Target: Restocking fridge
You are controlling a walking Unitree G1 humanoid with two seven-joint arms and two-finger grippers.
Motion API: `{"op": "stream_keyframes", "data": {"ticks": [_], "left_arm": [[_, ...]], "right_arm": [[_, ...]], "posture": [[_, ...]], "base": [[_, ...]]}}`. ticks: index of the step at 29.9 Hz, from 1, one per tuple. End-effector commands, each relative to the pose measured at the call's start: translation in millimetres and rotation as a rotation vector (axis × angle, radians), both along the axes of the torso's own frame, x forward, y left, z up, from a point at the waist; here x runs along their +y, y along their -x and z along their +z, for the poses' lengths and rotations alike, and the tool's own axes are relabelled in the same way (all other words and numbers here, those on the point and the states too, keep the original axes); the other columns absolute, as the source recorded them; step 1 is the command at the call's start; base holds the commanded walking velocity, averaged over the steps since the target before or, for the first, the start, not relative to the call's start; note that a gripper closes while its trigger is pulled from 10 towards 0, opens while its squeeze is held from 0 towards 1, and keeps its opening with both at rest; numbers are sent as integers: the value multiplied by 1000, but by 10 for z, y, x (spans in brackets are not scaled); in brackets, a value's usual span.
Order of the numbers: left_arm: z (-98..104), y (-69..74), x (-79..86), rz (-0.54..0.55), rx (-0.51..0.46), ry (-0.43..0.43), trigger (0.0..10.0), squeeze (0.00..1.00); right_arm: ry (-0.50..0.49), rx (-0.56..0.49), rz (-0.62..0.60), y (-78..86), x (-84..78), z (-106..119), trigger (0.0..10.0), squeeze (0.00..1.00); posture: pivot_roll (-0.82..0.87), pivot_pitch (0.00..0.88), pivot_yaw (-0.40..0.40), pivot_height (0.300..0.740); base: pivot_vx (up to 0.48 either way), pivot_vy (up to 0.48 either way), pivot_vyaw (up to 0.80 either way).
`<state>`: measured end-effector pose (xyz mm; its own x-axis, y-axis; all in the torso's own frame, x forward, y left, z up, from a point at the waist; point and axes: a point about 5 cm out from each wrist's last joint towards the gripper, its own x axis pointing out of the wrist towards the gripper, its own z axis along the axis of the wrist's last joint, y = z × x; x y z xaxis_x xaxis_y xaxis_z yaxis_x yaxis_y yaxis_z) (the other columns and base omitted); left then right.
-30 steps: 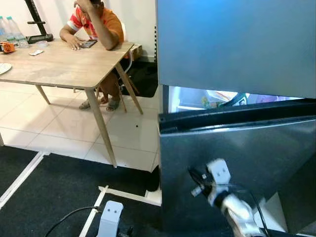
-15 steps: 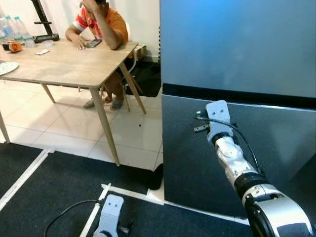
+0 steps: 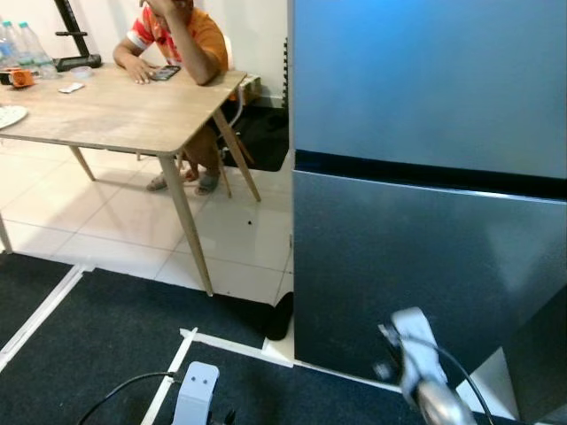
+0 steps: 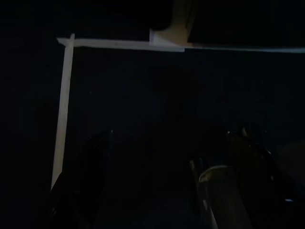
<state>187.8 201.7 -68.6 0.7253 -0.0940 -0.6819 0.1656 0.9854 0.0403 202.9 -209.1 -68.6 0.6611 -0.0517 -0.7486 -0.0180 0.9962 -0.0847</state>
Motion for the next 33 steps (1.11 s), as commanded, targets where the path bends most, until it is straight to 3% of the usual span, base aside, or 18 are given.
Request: {"op": "stream_keyframes", "data": {"ticks": [1, 2, 7, 13, 26, 33], "left_arm": [[-37, 41, -27, 20, 28, 11, 10000, 0], [-61, 61, -17, 38, 58, -3, 10000, 0], [-102, 110, -2, 47, 102, -26, 10000, 0], [-115, 103, -22, 86, 112, -11, 10000, 0], [-117, 89, -68, 49, 109, -19, 10000, 0], [-91, 51, -50, 61, 88, 12, 10000, 0]], "right_arm": [[3, 55, -102, 124, -129, -52, 10000, 0], [-3, 77, -142, 228, -188, -90, 10000, 0], [-21, 89, -149, 292, -195, -117, 10000, 0], [-39, 76, -127, 252, -168, -102, 10000, 0], [-39, 96, 53, 217, 10, -114, 10000, 0], [-40, 92, 69, 234, 19, -119, 10000, 0]], "posture": [[-3, 65, 11, 740], [-6, 49, 17, 740], [-11, 30, 22, 740], [-14, 16, 28, 740], [-7, 0, 8, 740], [-6, 0, 8, 740]], "base": [[0, 0, 0], [0, 0, 0], [0, 0, 0], [0, 0, 0], [0, 0, 800], [0, 0, 800]]}}
